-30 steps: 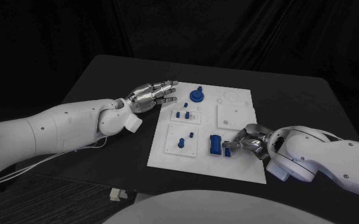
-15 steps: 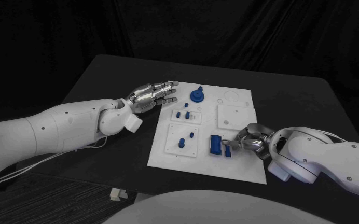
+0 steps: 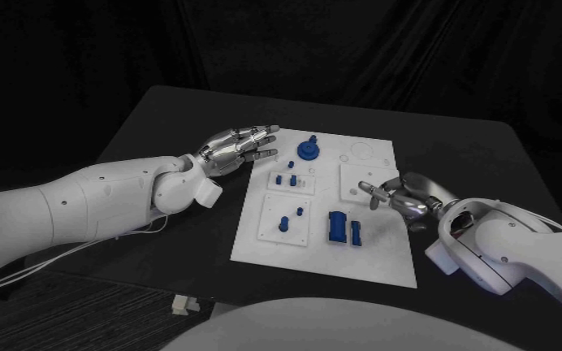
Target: Assemble the parts on the task board
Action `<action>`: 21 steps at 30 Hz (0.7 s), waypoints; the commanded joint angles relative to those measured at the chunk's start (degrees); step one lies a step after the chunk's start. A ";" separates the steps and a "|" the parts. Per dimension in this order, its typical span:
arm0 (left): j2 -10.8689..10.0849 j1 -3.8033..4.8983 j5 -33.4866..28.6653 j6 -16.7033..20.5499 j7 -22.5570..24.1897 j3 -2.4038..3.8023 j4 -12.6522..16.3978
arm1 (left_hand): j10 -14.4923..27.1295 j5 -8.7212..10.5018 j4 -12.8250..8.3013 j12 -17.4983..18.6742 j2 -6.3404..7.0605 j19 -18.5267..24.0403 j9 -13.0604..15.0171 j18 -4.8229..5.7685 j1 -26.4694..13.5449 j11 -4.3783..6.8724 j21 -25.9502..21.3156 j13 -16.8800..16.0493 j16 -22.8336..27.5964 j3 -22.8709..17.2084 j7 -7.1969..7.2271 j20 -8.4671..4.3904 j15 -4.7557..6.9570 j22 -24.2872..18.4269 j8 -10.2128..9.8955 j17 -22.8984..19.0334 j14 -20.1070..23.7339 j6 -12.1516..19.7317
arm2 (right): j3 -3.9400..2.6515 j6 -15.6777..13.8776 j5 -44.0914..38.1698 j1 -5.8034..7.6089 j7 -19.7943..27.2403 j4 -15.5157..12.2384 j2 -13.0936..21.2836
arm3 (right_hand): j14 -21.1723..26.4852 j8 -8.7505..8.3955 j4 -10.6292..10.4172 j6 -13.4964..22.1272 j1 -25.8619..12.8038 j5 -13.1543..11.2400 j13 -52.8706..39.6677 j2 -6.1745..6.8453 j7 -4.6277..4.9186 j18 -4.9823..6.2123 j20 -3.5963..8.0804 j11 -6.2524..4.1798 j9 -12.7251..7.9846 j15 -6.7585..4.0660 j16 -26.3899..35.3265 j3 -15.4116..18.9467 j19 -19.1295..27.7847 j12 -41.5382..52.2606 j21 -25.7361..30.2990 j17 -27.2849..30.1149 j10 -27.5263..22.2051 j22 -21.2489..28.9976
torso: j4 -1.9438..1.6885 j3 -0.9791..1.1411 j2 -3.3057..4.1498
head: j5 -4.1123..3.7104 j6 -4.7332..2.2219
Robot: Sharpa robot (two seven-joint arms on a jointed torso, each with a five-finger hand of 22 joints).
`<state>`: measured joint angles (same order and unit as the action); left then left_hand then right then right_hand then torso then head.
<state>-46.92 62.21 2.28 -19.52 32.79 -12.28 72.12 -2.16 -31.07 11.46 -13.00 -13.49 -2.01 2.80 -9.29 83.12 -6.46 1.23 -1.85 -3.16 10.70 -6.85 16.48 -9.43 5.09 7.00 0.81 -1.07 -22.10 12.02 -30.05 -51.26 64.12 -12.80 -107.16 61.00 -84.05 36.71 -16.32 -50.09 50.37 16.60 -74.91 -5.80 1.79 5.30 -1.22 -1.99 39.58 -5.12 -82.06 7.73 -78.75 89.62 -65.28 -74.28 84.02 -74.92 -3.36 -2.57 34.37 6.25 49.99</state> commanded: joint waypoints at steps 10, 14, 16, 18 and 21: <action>-1.14 -0.06 6.24 10.15 17.39 0.07 3.05 | -1.65 1.09 4.84 -2.98 1.81 0.69 0.14 -1.13 1.29 0.38 -0.34 -0.27 0.31 1.15 0.88 -2.16 3.04 -1.80 1.61 -0.09 0.00 -2.64 | -0.09 -2.55 31.41 2.88 42.02 4.18 0.09 | 65.93 -21.01 -0.16 19.03 6.23 -6.41 50.22 -1.62 1.19 -0.29 -10.71 13.05 -21.17 15.71 77.39 9.97 65.03 -74.24 62.93 64.97 -63.01 51.26 | 0.02 0.00 -0.07 | -0.70 0.01; -1.75 -0.06 9.09 14.61 20.50 0.07 4.28 | -0.29 4.52 5.39 -0.78 2.37 1.61 -0.24 -1.10 -0.40 2.78 -0.86 0.01 2.82 2.90 2.65 -4.49 5.54 -3.61 -0.16 -0.71 1.03 0.06 | -0.08 -0.57 31.33 2.80 46.31 6.18 -0.68 | 81.27 -25.48 -0.96 28.61 5.47 -8.35 61.74 1.81 -6.27 -1.14 -12.60 6.01 -26.74 11.95 80.88 6.75 78.26 -81.61 64.93 71.93 -77.89 72.02 | 0.03 -0.03 -0.16 | -0.84 0.01; -1.86 -0.06 10.88 17.00 21.85 0.07 4.60 | 0.38 8.03 5.31 0.70 2.78 1.73 -0.41 -1.11 -1.75 5.28 -0.93 0.17 3.16 4.11 4.47 -6.20 7.22 -3.96 -1.61 -0.81 1.07 1.33 | -0.08 -0.48 30.36 2.51 47.95 7.10 -1.14 | 83.39 -25.96 -0.52 30.35 5.02 -8.68 65.28 4.86 -7.74 0.03 -10.51 3.33 -28.69 9.69 81.64 3.57 78.57 -82.89 65.08 73.54 -80.38 73.36 | -0.10 -0.08 -0.23 | -0.91 0.01; -1.84 -0.06 11.93 18.80 22.72 0.07 4.81 | 0.65 9.79 5.33 1.59 2.89 1.81 -0.51 -1.10 -2.51 6.57 -1.00 0.27 3.16 4.65 5.58 -7.10 7.96 -4.24 -2.40 -0.81 1.07 2.05 | -0.08 -0.66 29.54 2.21 49.29 7.84 -1.53 | 83.97 -27.08 -0.71 32.78 5.48 -8.91 67.95 9.02 -9.16 0.85 -9.91 1.11 -30.93 8.56 81.99 1.13 78.68 -83.93 65.18 74.18 -81.84 74.17 | -0.01 -0.12 -0.27 | -0.75 0.01; -1.65 -0.06 13.13 21.19 23.79 0.07 5.09 | 1.58 12.52 5.29 4.15 3.06 1.97 -0.74 -0.98 -3.95 9.62 -1.17 0.55 3.16 5.56 7.82 -8.32 8.93 -4.87 -4.19 -0.81 1.07 3.95 | -0.08 -1.56 28.56 1.45 51.22 8.93 -2.01 | 84.05 -28.28 -0.88 34.76 7.02 -9.22 70.49 13.30 -10.36 1.20 -9.14 -1.39 -32.74 6.68 82.06 1.55 78.75 -85.60 65.28 74.28 -83.08 74.92 | 0.08 -0.07 -0.25 | -0.59 0.01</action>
<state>-48.76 62.20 11.89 -3.86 38.39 -12.28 76.90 -0.73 -18.90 16.75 -9.20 -10.41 -0.05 2.10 -9.30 79.55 2.77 0.33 -1.35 -0.20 16.03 0.43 8.40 -1.02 0.32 3.09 0.06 -0.02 -18.21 11.94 -32.19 -22.86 65.93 32.43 -98.67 59.05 0.00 8.67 -17.06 -15.74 57.31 7.65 -4.77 6.83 -8.39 5.87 -10.87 -3.01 7.16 1.93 -0.25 9.15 0.00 4.25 -0.20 -0.09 1.09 -0.12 -3.34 -2.62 34.14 5.59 49.99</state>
